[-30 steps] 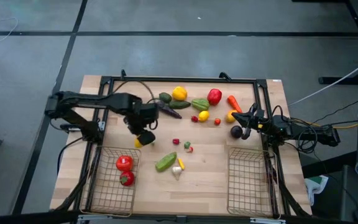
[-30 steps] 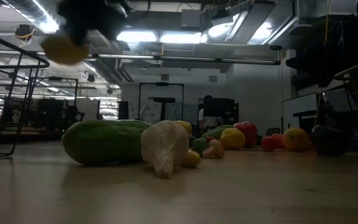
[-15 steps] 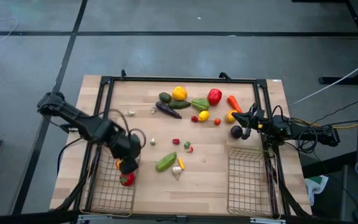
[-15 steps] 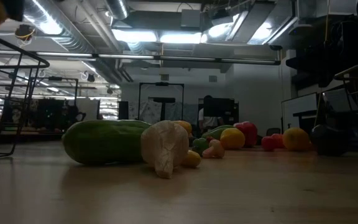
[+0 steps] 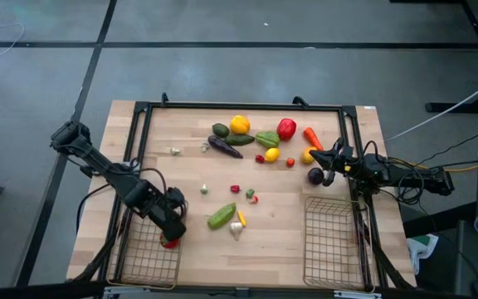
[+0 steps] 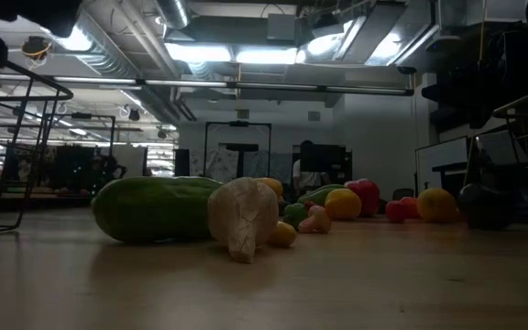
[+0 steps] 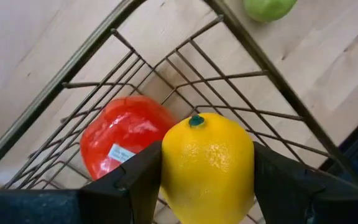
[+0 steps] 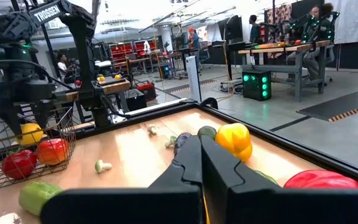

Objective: Sort produce into baskets
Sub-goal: Put the bottom yellow lemon into the left wire basket

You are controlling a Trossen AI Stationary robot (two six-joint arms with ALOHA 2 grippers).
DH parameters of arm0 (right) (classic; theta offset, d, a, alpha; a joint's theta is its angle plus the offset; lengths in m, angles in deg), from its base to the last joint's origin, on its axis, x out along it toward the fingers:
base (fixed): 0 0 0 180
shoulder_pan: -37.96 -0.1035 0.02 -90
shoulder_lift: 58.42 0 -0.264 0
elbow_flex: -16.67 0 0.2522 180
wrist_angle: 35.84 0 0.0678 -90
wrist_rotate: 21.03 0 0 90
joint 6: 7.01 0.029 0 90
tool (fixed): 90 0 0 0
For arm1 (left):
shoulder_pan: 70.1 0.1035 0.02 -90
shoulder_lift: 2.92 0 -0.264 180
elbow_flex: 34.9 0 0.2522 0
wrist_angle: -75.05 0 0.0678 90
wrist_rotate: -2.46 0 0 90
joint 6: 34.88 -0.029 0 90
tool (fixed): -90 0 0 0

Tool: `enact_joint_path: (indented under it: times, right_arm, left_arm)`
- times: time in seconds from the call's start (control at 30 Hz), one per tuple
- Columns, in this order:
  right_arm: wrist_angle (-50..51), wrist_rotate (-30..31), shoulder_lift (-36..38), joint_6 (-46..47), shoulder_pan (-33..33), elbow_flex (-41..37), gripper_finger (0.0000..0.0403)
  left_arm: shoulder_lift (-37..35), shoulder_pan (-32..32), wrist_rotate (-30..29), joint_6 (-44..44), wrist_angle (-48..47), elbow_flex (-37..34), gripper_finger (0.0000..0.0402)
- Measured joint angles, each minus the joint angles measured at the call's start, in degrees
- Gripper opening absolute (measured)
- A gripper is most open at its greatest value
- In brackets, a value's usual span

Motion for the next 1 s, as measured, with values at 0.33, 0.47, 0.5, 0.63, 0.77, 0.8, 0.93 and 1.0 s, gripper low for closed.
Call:
enact_joint_path:
  times: [0.33, 0.47, 0.5, 0.63, 0.77, 0.8, 0.93, 1.0]
  right_arm:
    - [0.0, 0.0, 0.0, 0.0, 0.0, 0.0, 0.0001]
    - [0.0, 0.0, 0.0, 0.0, 0.0, 0.0, 0.0001]
    - [0.0, 0.0, 0.0, 0.0, 0.0, 0.0, 0.0001]
    - [0.0, 0.0, 0.0, 0.0, 0.0, 0.0, 0.0001]
    - [0.0, 0.0, 0.0, 0.0, 0.0, 0.0, 0.0001]
    - [0.0, 0.0, 0.0, 0.0, 0.0, 0.0, 0.0001]
    - [0.0, 0.0, 0.0, 0.0, 0.0, 0.0, 0.0001]
    - [0.0, 0.0, 0.0, 0.0, 0.0, 0.0, 0.0001]
  left_arm:
    - [0.0, 0.0, -2.5, -3.1, 1.5, -1.3, 0.0214]
    - [0.0, 0.0, -2.8, -3.5, 1.3, -1.3, 0.0232]
    - [0.0, 0.0, -2.8, -4.0, 1.3, -1.3, 0.0240]
    - [-0.2, 0.0, -2.8, -6.7, 1.3, -1.3, 0.0274]
    - [-0.6, 0.0, -2.8, -9.0, 1.2, -1.2, 0.0290]
    - [-0.7, 0.1, -2.7, -9.1, 1.3, -1.1, 0.0291]
    - [-1.5, 0.2, -1.7, -9.3, 1.2, -1.1, 0.0292]
    - [-2.4, 0.2, -0.7, -10.0, 1.2, -1.1, 0.0292]
